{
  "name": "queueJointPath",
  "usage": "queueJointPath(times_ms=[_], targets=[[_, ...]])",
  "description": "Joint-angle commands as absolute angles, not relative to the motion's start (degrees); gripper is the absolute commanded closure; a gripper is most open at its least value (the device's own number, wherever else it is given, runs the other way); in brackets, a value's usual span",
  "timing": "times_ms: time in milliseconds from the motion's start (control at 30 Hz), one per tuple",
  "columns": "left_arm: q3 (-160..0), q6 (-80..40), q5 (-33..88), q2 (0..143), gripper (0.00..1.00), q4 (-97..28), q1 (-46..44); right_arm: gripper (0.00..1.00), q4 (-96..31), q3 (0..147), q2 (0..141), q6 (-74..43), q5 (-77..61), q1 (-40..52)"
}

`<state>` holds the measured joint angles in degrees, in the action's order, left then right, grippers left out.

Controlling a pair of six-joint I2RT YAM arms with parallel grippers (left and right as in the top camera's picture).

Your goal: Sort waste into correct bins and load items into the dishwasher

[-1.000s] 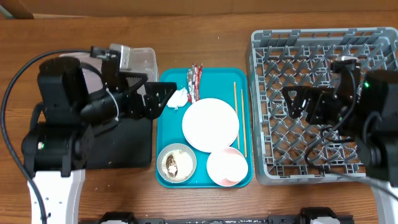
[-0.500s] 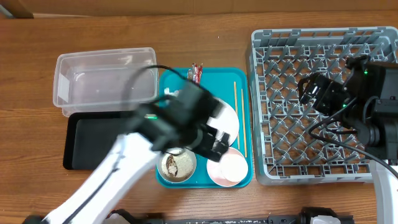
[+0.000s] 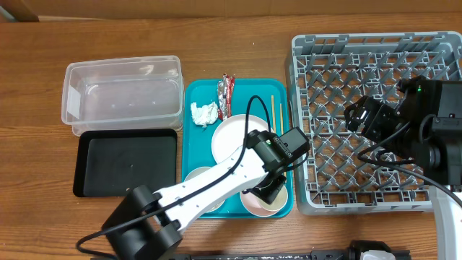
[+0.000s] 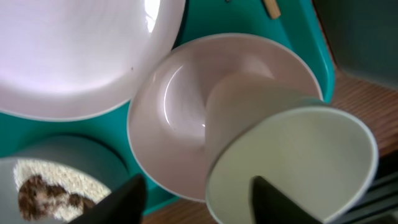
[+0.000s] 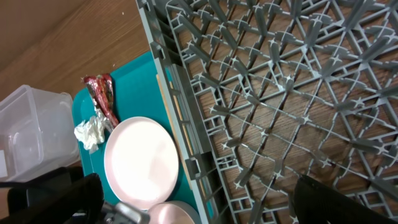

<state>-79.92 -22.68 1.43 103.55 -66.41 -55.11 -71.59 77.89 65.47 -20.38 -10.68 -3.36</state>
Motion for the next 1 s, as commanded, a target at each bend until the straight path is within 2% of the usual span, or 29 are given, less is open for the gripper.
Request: queueJointPath(times_ms=[0, 67, 133, 367, 567, 667, 767, 867, 967], targets=[[-79.7, -22.76, -0.01, 105.1, 0.65, -65.56, -55.11, 0.0, -71.42, 79.59, 64.9, -20.62, -10.07, -3.55], [-79.7, -22.74, 0.32, 105.1, 0.77, -64.86, -55.11, 0.0, -71.44, 79.59, 64.9, -20.6, -10.07, -3.57], [-79.72, -22.76, 1.58, 105.03, 0.96, -64.73, -55.02, 0.0, -71.42, 79.59, 64.9, -20.6, -10.07, -3.57], [-79.94, -22.7, 7.46, 98.54, 0.96, -67.51, -51.0, 0.0, -71.48, 79.59, 64.9, -20.6, -10.07, -3.57], [-80.05, -21.54, 14.92, 86.21, 0.96, -66.81, -37.63, 0.0, -71.4, 79.59, 64.9, -20.38, -10.74, -3.55], [-80.05, -18.24, 28.14, 82.21, 0.96, -62.39, -28.14, 0.0, -70.57, 79.59, 64.9, -14.24, -19.57, -3.55], [-80.05, -15.2, 44.05, 81.47, 0.96, -57.8, -20.36, 0.05, -69.17, 79.59, 64.9, -5.19, -34.13, -3.55], [-80.03, -13.26, 58.94, 82.35, 0.96, -54.08, -14.74, 0.08, -67.4, 79.59, 64.9, 0.86, -48.34, -3.55], [-80.03, -12.6, 70.52, 83.4, 0.96, -50.92, -11.94, 0.14, -63.64, 79.59, 64.9, 1.96, -58.74, -3.49]])
